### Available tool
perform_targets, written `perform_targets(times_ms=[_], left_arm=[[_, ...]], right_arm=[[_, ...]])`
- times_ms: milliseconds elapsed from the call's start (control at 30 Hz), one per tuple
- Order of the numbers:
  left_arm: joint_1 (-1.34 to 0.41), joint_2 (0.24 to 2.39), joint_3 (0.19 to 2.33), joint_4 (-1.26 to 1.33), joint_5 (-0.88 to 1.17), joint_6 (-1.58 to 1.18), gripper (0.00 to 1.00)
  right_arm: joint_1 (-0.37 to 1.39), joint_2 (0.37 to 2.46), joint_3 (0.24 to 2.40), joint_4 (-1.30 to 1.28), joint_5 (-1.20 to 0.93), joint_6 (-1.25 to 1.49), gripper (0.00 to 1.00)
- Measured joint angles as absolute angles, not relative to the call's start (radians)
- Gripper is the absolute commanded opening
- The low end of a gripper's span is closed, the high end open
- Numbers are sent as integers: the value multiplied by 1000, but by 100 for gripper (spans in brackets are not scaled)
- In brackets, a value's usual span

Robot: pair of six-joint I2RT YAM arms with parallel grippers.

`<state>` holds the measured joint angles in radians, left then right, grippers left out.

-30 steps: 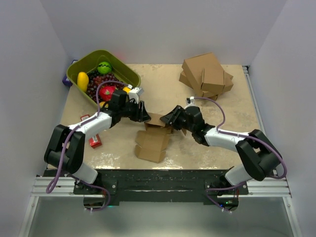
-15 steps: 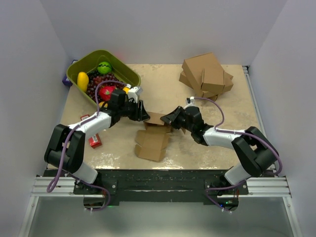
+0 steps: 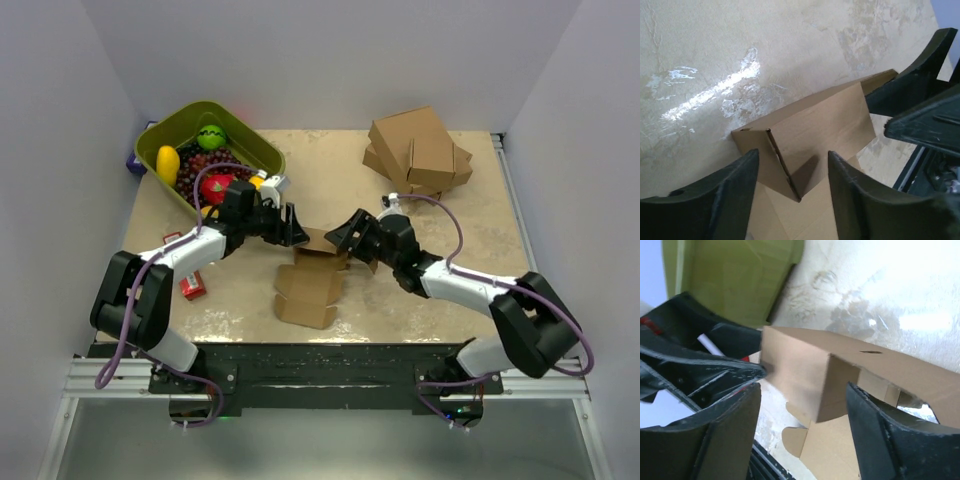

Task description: Fold the paper box

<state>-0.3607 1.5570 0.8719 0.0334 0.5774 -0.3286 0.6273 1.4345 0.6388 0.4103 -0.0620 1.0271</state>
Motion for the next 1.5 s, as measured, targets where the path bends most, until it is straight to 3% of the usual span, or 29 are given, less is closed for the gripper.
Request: perform_targets(times_ms=[133,300,533,767,967,1500], left_arm=[[-361,1553,872,44,578,-328,84],[-360,1472,872,20,495,-300,84],[-382,1168,833,17,232,-222,73],[-730,1042,772,67,-18,-235,57],[-884,1102,549,179,-88,-360,51],[-952,1480,366,577,-131,-488,51]], right_arm=[[627,1339,640,329,-41,961,76],[630,1234,640,210,-21,875,61],[735,1176,675,44,96,769,41],[834,1258,762,-47,194,720,16],[832,1331,754,-52,223,739,6],[781,1498,743,-36,325,760,0]])
